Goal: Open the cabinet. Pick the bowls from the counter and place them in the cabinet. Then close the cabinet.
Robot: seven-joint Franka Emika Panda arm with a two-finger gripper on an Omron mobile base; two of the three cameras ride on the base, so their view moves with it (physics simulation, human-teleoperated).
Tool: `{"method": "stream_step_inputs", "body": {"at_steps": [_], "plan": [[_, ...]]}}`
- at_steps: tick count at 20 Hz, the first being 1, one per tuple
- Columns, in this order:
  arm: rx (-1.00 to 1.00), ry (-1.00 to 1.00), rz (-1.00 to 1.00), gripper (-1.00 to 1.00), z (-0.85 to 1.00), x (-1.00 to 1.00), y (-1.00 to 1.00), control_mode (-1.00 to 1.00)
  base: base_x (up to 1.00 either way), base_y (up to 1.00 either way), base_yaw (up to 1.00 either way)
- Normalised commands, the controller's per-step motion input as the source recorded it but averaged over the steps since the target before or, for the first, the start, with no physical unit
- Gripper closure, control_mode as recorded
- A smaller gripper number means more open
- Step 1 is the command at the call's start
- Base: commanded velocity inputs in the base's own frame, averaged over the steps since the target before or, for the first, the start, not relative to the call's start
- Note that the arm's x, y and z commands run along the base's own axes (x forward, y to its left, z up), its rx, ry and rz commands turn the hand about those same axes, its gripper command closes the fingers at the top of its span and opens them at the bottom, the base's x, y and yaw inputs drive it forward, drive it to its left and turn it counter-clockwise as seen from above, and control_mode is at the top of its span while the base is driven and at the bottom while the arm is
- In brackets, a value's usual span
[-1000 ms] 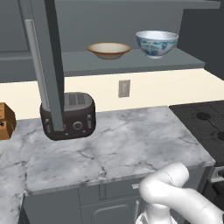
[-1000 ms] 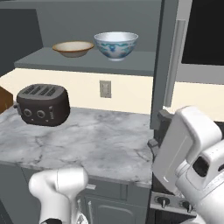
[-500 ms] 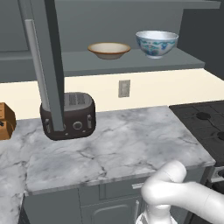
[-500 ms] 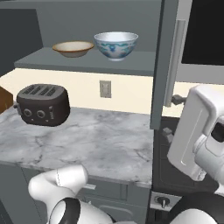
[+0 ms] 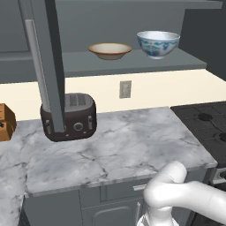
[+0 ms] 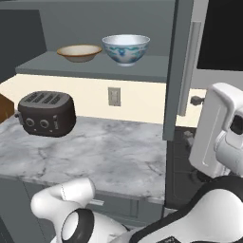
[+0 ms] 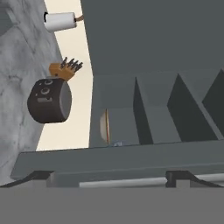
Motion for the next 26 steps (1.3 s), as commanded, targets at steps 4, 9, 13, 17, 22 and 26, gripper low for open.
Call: {"method": "stream_step_inputs", "body": {"at_steps": [4, 9, 13, 17, 22, 26], "plan": [[0.00, 0.02, -0.04, -1.00, -0.26, 0.49, 0.00, -1.00, 0.00, 0.00, 0.00], [0.00, 0.07, -0.05, -1.00, -0.24, 0.41, 0.00, -1.00, 0.00, 0.00, 0.00], [0.00, 0.08, -0.05, -1.00, -0.15, 0.44, 0.00, -1.00, 0.00, 0.00, 0.00], [0.00, 0.08, -0.03, -1.00, 0.00, 0.48, 0.00, -1.00, 0.00, 0.00, 0.00], [0.02, 0.06, 0.00, -1.00, 0.16, 0.15, 0.16, -1.00, 0.00, 0.00, 0.00], [0.01, 0.05, 0.00, -1.00, 0.06, 0.00, 0.40, -1.00, 0.00, 0.00, 0.00]]}}
